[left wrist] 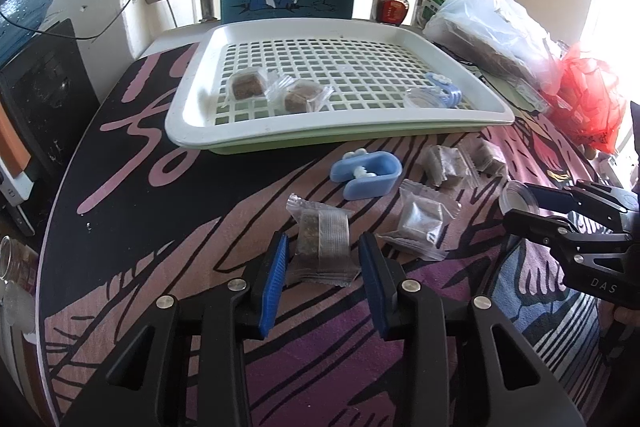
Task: Organize objects
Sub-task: 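Grasp and carry the bagged cube with the left gripper while the right carries the lid over the tray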
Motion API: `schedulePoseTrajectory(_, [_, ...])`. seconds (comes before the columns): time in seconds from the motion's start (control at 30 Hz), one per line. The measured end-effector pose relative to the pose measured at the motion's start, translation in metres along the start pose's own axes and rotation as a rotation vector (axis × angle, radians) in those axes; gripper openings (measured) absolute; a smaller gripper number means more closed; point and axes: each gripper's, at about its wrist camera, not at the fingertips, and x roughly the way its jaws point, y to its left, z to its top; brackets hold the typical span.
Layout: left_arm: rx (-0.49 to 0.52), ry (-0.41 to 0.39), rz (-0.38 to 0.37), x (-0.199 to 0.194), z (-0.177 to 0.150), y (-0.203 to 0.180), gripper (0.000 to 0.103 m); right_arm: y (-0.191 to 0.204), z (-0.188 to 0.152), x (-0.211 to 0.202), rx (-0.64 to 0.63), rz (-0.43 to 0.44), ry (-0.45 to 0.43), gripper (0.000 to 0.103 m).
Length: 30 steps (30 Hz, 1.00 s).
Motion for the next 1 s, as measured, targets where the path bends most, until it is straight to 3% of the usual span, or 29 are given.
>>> schedulePoseTrajectory(0.37, [0.037,-0.092,0.009,-0.017,-0.001,-0.008,0.035,-0.002,0.000,-0.006,0.007,0.008,-0.030,0.040])
schedulePoseTrajectory(0.67, [0.006,-0.142,-0.034,-0.029,0.001,-0.001,0.035,-0.006,0.000,-0.010,0.020,0.018,-0.055,0.040])
schedulePoseTrajectory(0.87, [-0.005,-0.182,-0.055,-0.048,0.023,0.010,0.035,-0.015,0.001,-0.008,0.065,0.069,-0.044,0.040])
schedulePoseTrajectory(1.0, [0.016,-0.223,-0.045,-0.057,0.047,0.016,0.035,-0.021,0.020,-0.017,0.090,0.115,-0.058,0.040])
